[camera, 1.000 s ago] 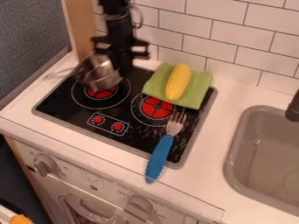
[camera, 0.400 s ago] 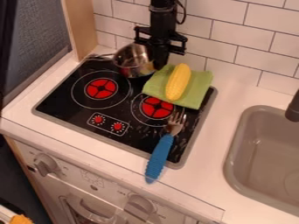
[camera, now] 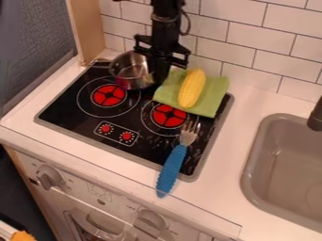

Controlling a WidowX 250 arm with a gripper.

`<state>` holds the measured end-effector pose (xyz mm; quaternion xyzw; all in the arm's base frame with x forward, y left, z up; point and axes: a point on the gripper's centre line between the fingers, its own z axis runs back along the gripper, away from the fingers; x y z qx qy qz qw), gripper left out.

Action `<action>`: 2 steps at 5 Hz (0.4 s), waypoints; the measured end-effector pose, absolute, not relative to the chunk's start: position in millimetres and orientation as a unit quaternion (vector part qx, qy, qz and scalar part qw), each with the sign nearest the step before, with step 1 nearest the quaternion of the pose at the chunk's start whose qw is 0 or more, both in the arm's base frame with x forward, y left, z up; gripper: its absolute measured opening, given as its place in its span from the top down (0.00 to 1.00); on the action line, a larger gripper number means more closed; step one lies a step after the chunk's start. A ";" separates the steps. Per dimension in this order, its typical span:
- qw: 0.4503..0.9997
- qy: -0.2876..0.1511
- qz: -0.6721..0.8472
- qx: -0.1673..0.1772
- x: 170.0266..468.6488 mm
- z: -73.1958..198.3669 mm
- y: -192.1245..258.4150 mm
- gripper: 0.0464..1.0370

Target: Move the pot to the upper right side of the left burner

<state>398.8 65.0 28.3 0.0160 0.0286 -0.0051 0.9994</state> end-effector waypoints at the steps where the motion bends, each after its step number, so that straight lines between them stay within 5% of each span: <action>1: 0.999 0.033 -0.007 0.015 389.9 25.6 66.7 0.96; 2: 1.000 0.027 -0.002 0.009 384.4 30.9 64.1 0.93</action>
